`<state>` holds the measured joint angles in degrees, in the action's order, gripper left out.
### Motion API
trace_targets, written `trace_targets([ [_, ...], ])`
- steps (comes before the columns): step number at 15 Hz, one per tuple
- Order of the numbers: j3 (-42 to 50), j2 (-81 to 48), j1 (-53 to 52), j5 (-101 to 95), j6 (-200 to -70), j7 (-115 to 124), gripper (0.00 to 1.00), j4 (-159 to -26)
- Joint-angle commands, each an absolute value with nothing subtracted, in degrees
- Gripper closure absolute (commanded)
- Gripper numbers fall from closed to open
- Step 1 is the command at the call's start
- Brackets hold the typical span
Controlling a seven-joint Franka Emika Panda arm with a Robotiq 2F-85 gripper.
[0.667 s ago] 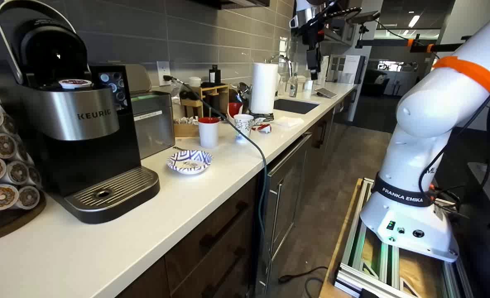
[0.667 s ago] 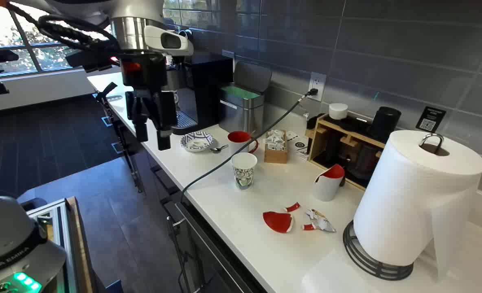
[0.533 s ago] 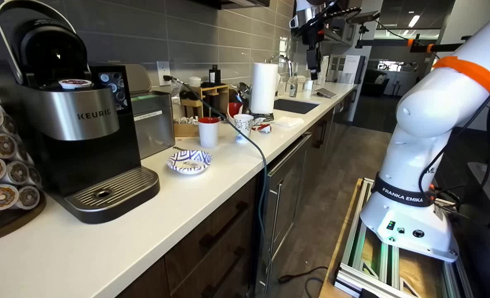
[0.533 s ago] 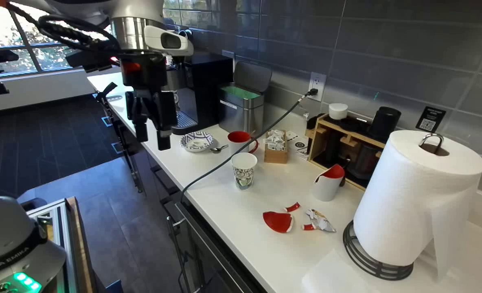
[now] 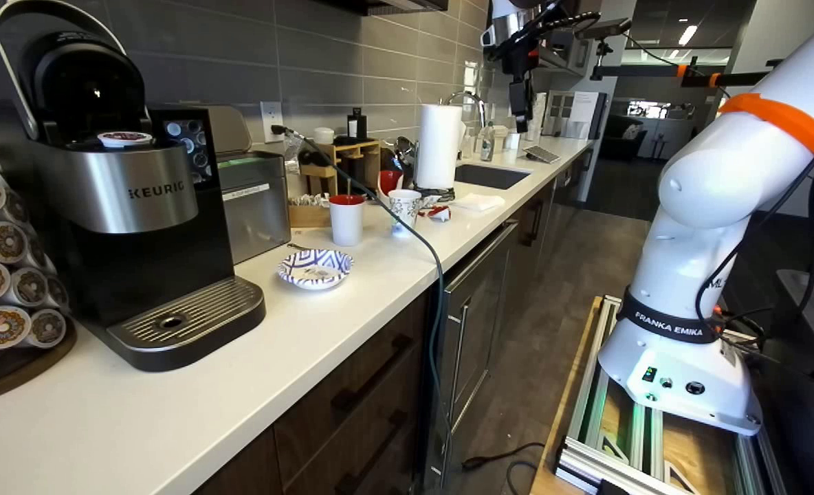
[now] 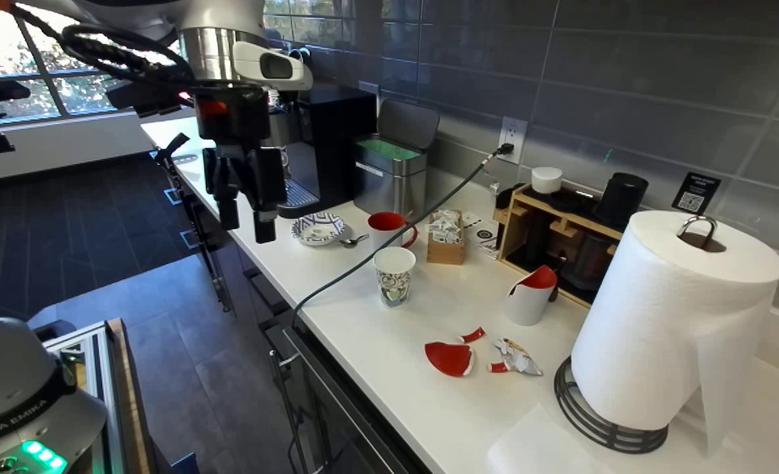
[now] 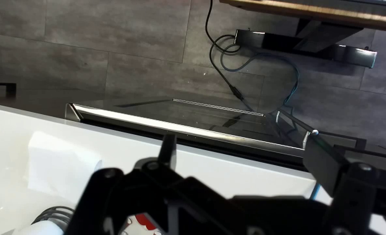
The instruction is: Put the paper cup inside the cabinet
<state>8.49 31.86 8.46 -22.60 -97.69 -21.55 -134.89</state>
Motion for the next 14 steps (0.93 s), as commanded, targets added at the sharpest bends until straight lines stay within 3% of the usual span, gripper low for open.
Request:
trace_targets([
  [1, 9.37, 31.91, 7.31, -23.00, -97.36, -21.13, 0.00, -134.74],
  [7, 9.37, 31.91, 7.31, -23.00, -97.36, -21.13, 0.00, -134.75],
  [14, 4.31, 22.79, 6.49, -12.07, -94.72, 1.39, 0.00, -131.91],
])
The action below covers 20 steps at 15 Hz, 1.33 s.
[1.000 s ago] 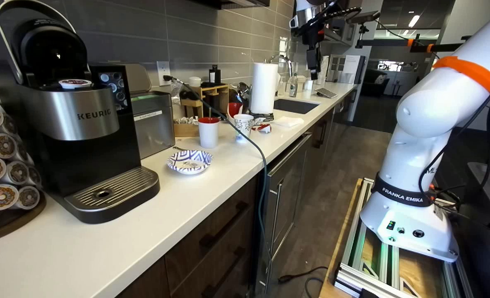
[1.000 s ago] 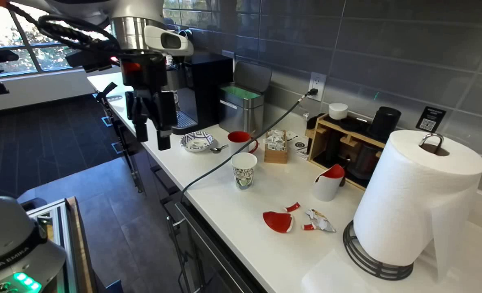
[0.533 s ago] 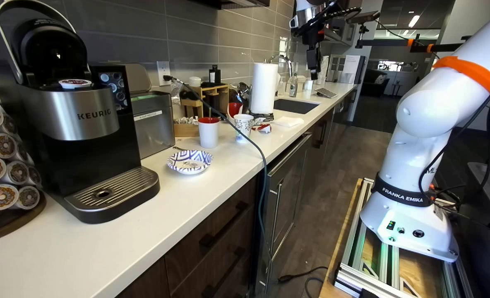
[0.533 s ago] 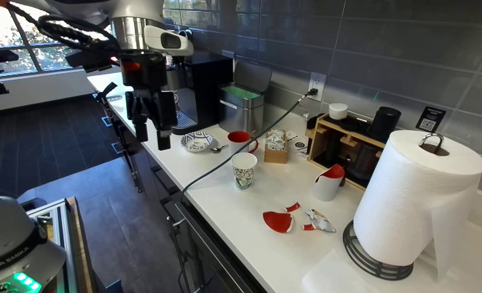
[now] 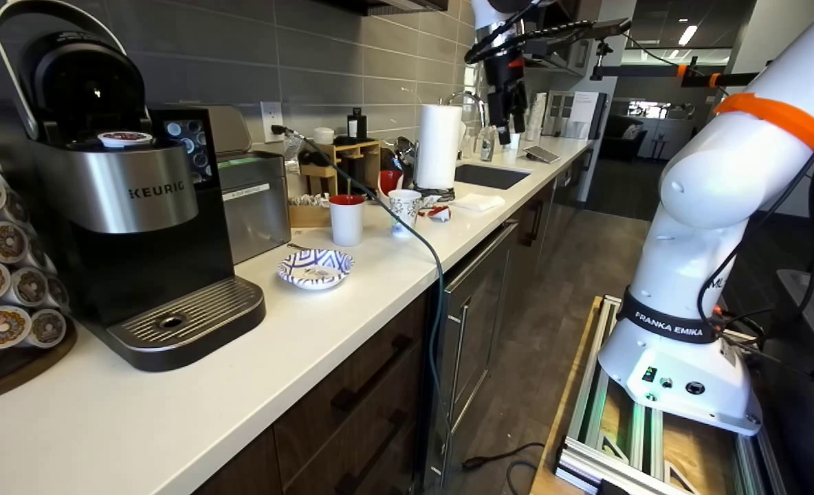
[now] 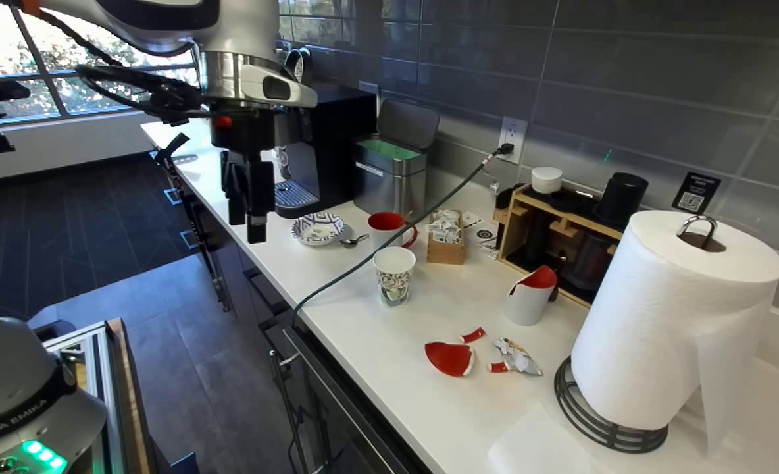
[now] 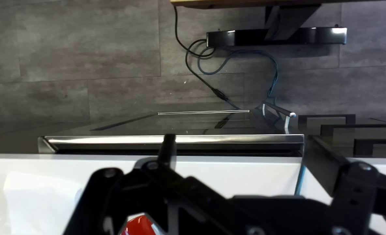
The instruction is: Put the paper cup inside the cabinet
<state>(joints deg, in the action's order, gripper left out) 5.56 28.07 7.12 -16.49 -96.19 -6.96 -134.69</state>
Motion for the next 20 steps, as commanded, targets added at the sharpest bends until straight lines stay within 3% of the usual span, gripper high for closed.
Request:
trace_targets([
  [1, 3.92, 21.50, 6.39, -10.80, -95.15, 3.75, 0.00, -131.56],
  [7, 4.48, 11.12, 6.67, -7.40, -92.89, 7.16, 0.00, -125.52],
  [8, 4.08, 15.31, 6.37, -8.91, -95.94, 7.10, 0.00, -129.20],
  [12, 4.55, 11.41, 6.49, -8.83, -94.98, 7.09, 0.00, -126.62],
  [20, 8.25, 6.98, 7.06, 13.98, -104.96, 0.70, 0.00, -126.84],
])
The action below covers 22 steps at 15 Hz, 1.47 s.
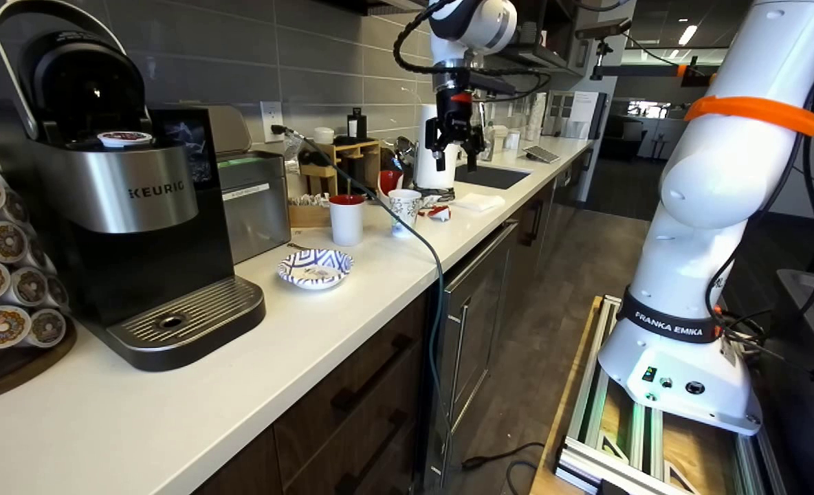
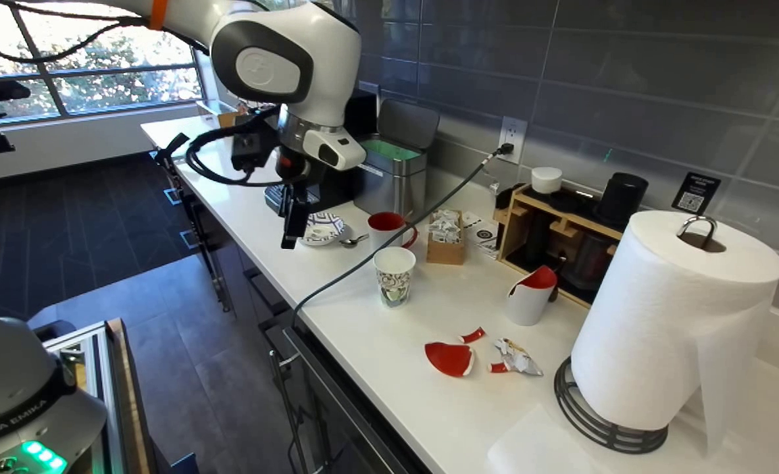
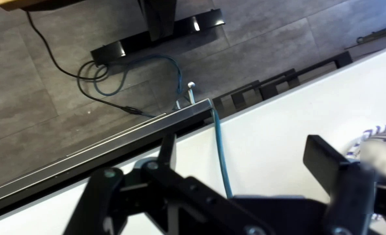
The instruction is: Put the paper cup inside the cabinet
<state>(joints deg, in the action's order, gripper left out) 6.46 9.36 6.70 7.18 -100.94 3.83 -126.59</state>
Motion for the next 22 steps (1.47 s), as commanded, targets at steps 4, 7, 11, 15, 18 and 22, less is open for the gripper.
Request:
trace_targets([
  [4, 10.10, 5.37, 8.11, 19.45, -109.52, -3.20, 0.00, -127.12],
  [7, 10.23, 6.14, 8.90, 18.34, -116.35, 1.52, 0.00, -128.85],
  [11, 10.23, 5.23, 9.08, 17.23, -115.94, 2.03, 0.00, -127.60],
  [15, 10.19, 5.27, 8.96, 18.83, -117.03, 2.57, 0.00, -127.90],
  [18, 9.56, 4.62, 8.36, 23.67, -125.57, 4.46, 0.00, -129.64],
  [22, 8.34, 3.08, 8.13, 20.76, -137.31, 8.97, 0.00, -131.41],
])
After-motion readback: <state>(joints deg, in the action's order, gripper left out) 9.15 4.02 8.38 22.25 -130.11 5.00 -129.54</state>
